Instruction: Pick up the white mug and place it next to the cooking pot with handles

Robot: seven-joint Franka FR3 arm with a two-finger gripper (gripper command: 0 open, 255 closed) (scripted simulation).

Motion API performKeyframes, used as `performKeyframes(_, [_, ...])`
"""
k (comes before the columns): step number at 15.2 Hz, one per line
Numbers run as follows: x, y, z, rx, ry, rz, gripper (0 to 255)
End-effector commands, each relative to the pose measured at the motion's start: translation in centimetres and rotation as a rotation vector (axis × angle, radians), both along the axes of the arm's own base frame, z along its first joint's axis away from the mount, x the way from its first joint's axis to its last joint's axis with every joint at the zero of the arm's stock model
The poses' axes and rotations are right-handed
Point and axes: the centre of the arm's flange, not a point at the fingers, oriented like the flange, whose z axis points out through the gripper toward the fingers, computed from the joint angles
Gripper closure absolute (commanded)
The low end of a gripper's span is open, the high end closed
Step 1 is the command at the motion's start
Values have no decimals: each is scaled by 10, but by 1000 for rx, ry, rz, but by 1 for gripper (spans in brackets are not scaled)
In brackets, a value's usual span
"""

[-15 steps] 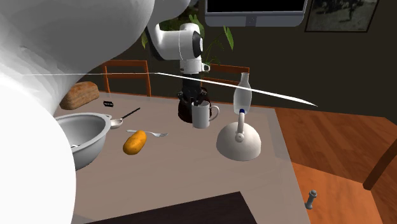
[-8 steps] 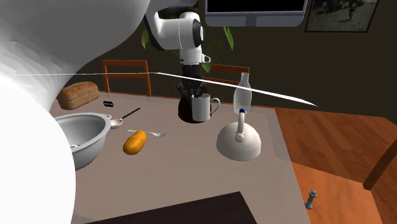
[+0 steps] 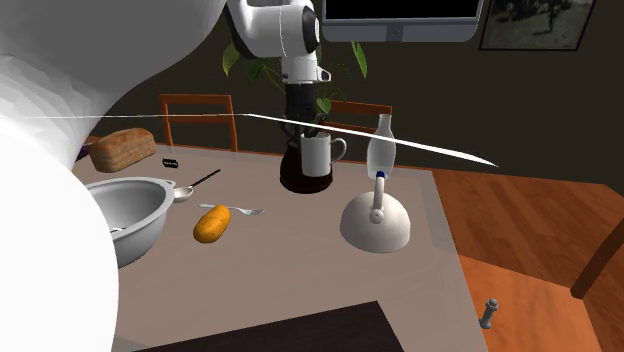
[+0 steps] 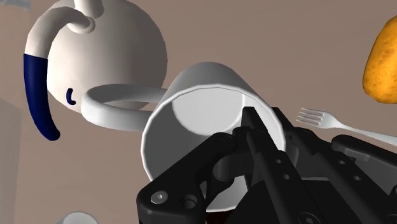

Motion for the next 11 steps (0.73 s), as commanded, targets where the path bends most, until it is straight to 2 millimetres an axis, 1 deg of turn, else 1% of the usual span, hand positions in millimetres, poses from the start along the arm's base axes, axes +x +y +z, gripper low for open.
performKeyframes(1, [0,0,10,0,0,0,255])
performKeyframes(5, [0,0,31,0,0,0,255])
performKeyframes(11, [-51,60,32,0,0,0,255])
